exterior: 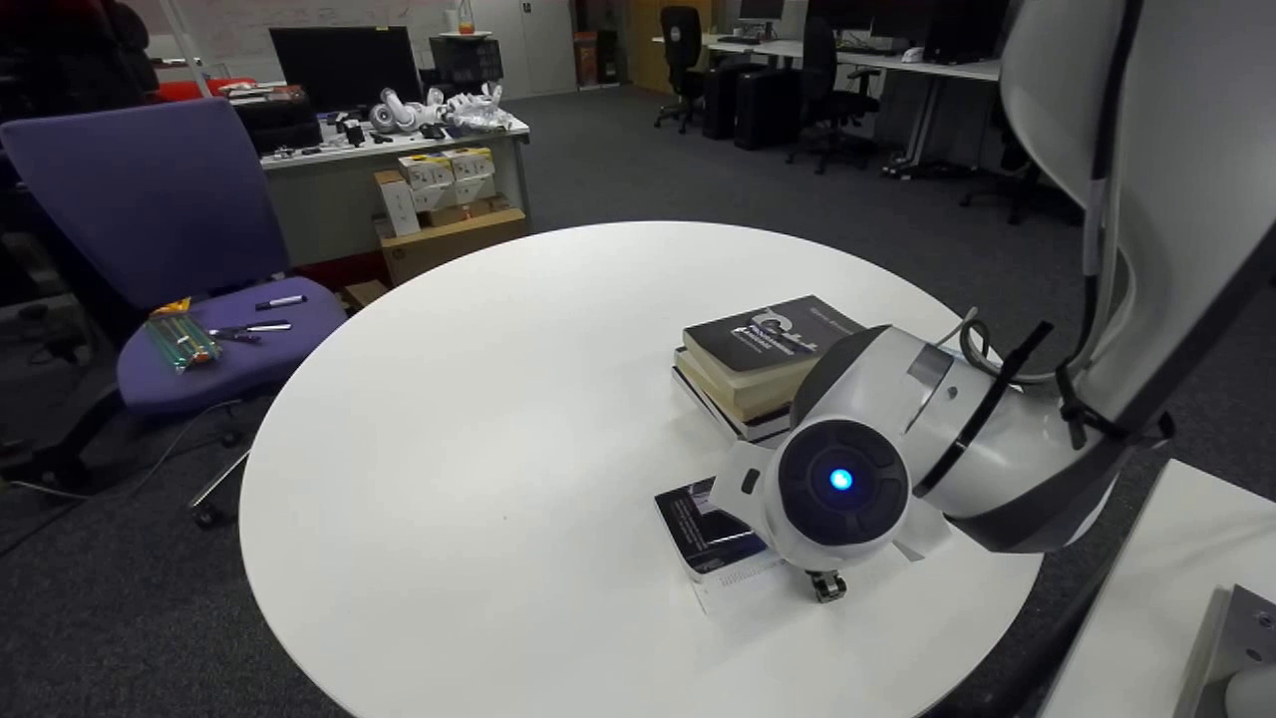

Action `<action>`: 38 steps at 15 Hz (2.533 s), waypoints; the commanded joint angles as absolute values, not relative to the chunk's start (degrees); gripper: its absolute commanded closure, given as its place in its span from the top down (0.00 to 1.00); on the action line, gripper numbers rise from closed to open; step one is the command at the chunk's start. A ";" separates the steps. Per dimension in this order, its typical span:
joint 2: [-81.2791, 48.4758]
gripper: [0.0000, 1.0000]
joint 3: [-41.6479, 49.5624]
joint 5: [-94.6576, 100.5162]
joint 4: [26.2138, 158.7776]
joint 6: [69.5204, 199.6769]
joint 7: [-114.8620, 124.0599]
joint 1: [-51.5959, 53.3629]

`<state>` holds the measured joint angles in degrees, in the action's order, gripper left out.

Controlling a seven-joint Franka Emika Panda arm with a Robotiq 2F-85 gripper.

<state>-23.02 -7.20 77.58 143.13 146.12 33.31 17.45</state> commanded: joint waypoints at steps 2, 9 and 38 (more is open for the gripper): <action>-23.90 0.01 -8.62 79.87 142.86 144.86 35.65 16.17; -23.47 0.00 -9.21 80.00 143.18 143.90 35.75 15.95; -2.54 0.34 -12.80 39.17 154.25 166.39 8.00 6.10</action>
